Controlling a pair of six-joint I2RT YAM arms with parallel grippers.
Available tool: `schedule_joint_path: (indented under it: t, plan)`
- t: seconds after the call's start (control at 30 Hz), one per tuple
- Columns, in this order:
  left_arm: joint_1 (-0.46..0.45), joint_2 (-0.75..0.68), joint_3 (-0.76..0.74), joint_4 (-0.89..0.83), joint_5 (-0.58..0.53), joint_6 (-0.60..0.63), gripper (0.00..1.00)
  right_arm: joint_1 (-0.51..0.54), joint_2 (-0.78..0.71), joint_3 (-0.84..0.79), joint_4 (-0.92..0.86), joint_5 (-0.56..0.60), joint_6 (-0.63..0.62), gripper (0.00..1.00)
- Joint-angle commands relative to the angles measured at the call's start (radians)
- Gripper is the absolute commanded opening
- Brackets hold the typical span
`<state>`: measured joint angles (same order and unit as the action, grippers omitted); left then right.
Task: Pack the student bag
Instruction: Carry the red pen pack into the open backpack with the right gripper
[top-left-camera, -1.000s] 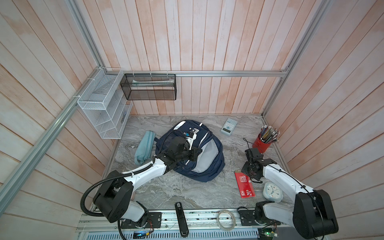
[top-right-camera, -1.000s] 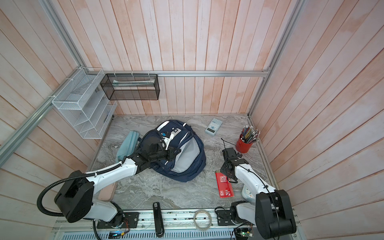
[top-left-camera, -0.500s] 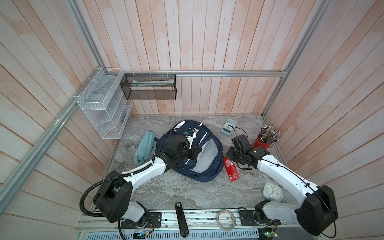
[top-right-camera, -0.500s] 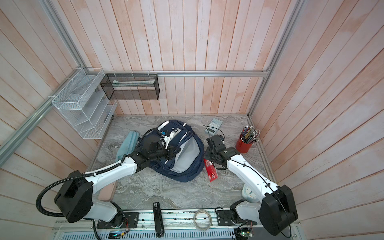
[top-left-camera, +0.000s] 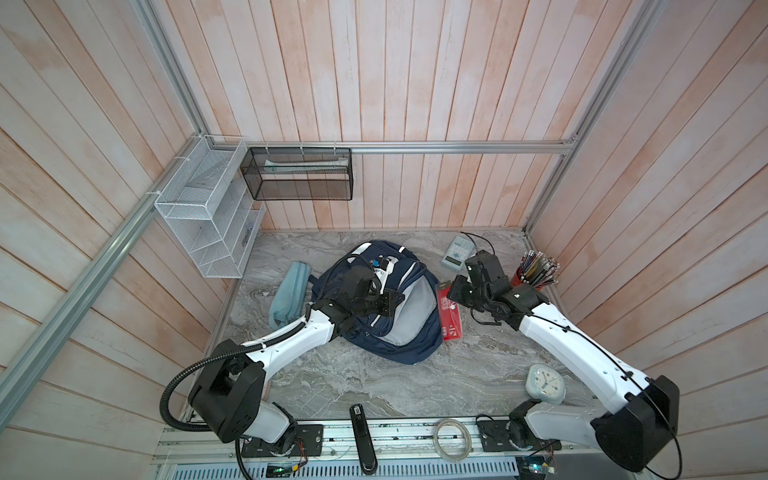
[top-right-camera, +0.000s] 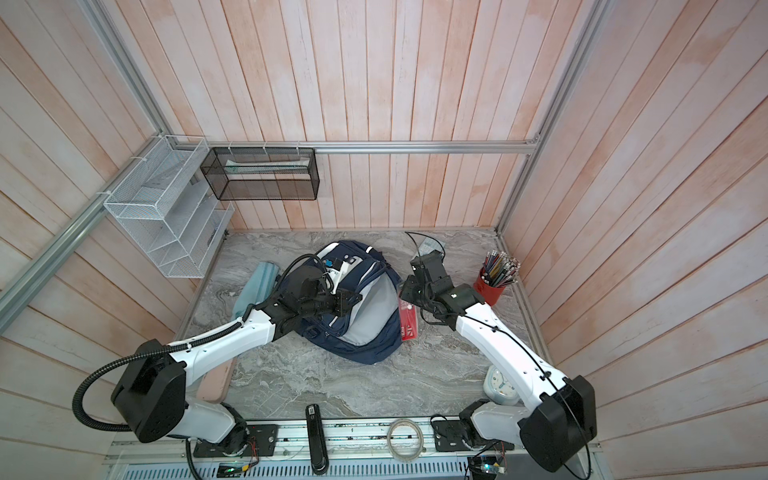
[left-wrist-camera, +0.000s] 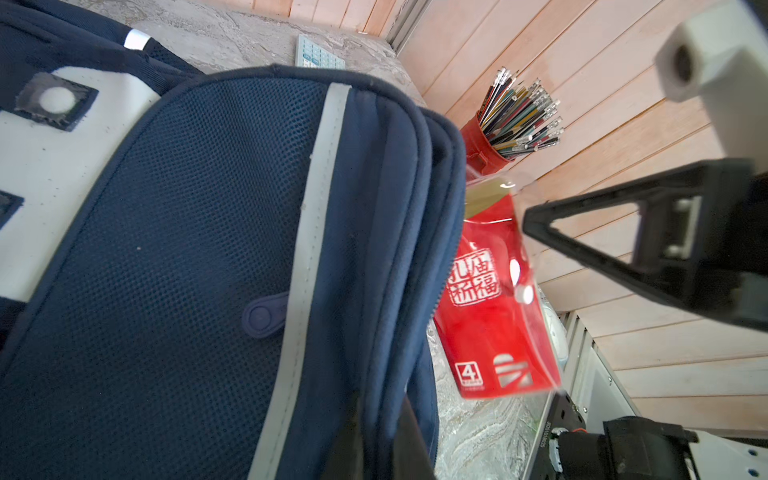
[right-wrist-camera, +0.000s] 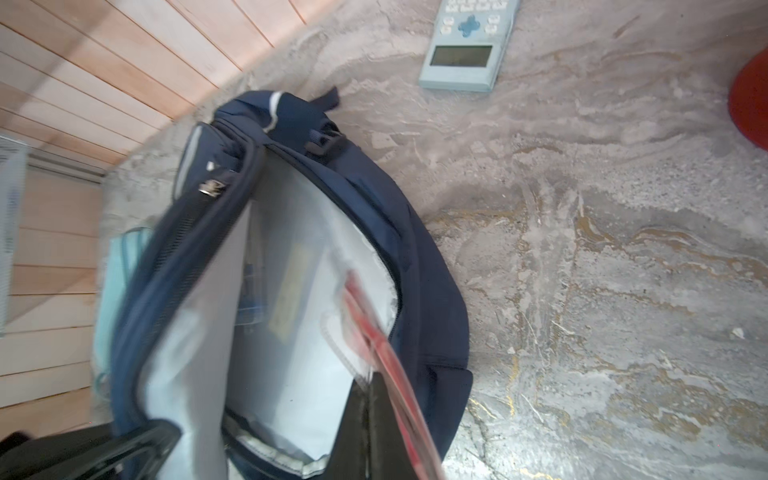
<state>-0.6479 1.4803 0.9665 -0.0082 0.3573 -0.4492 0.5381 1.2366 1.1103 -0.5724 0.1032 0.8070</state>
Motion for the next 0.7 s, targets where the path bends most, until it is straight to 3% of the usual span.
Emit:
schedule_joint_path:
  t: [0.0, 0.13, 0.4, 0.67]
  plan:
    - [-0.002, 0.001, 0.046, 0.024, 0.015, -0.002, 0.00, 0.003, 0.019, -0.013, 0.030, -0.050, -0.004, 0.00]
    - [-0.003, -0.018, 0.051, 0.018, 0.021, -0.008, 0.00, 0.002, 0.108, -0.095, 0.257, -0.177, 0.017, 0.00]
    - [-0.005, -0.038, 0.063, 0.001, 0.034, -0.017, 0.00, -0.012, 0.360, -0.051, 0.542, -0.316, 0.076, 0.00]
    - [-0.009, -0.062, 0.063, 0.006, 0.038, -0.032, 0.00, -0.049, 0.485, -0.029, 0.763, -0.350, 0.253, 0.00]
